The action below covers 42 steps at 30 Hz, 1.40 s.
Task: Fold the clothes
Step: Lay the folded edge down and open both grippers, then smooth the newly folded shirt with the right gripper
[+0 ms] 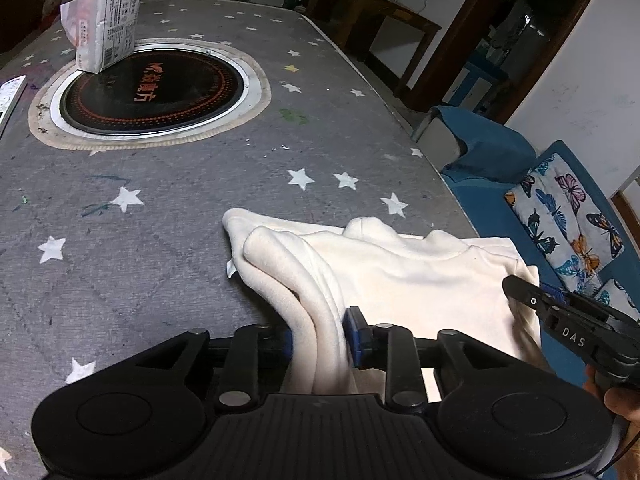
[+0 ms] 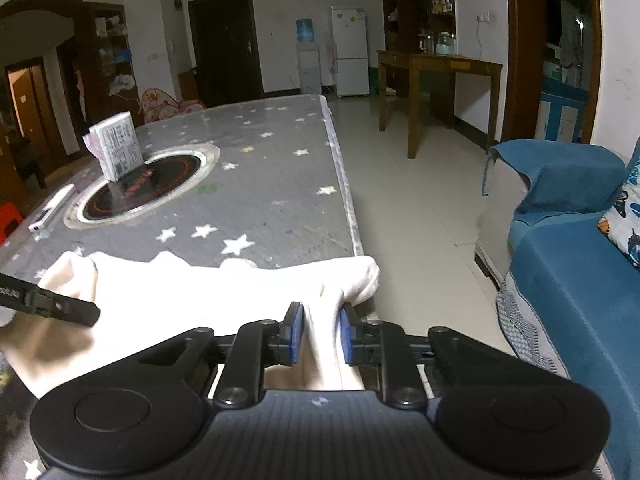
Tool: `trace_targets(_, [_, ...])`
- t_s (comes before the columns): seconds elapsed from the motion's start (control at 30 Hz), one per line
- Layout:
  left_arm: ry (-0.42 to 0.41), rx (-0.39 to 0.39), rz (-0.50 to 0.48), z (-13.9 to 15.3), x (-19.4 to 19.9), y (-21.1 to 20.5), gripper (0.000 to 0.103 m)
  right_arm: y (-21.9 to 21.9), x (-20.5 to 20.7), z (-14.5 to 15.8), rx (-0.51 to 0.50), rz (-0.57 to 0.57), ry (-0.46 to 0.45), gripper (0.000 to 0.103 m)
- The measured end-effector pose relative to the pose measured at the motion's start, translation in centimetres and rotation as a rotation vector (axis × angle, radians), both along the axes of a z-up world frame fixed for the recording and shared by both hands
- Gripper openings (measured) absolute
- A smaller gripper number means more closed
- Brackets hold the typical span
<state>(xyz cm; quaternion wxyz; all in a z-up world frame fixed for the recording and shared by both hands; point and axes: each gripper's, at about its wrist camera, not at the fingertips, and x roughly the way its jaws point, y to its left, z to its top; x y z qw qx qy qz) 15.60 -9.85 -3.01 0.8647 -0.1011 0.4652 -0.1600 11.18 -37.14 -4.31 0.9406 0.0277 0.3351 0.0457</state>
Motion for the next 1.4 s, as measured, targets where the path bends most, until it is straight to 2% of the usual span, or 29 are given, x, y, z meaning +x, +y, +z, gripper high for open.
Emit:
trace_targets(0.3, [-0.016, 0.037, 0.004, -0.1, -0.1, -0.1, 0.042, 0.2, 0.1, -0.4, -0.033, -0.008, 0.012, 0.026])
trace_targets(0.37, [-0.021, 0.047, 0.004, 0.0, -0.1, -0.2, 0.045, 0.3, 0.1, -0.4, -0.04, -0.015, 0.009, 0.033])
trace_targets(0.6, [-0.035, 0.087, 0.014, -0.1, -0.3, -0.4, 0.055, 0.2, -0.5, 0.2, -0.063, -0.031, -0.014, 0.038])
trace_targets(0.67, [-0.041, 0.098, 0.013, -0.1, -0.3, -0.5, 0.056, 0.4, -0.8, 0.5, -0.077, -0.026, -0.029, 0.043])
trace_targets(0.73, [-0.047, 0.113, 0.014, -0.1, -0.4, -0.6, 0.059, 1.0, -1.3, 0.9, -0.095, -0.01, -0.052, 0.049])
trace_targets(0.93, [-0.069, 0.156, 0.013, 0.0, -0.6, -0.8, 0.065, 3.1, -2.4, 1.6, -0.102, 0.07, -0.077, 0.051])
trace_targets(1.1, [-0.093, 0.192, 0.01, 0.1, -0.9, -0.9, 0.07, 4.7, -3.3, 1.3, -0.111, 0.142, -0.06, 0.054])
trace_targets(1.3, [-0.116, 0.224, 0.001, -0.1, -1.4, -0.9, 0.075, 5.4, -4.2, 0.0, -0.127, 0.171, -0.028, 0.056])
trace_targets(1.4, [-0.125, 0.234, -0.001, -0.3, -1.6, -0.9, 0.077, 5.4, -4.4, -0.3, -0.133, 0.174, -0.019, 0.06])
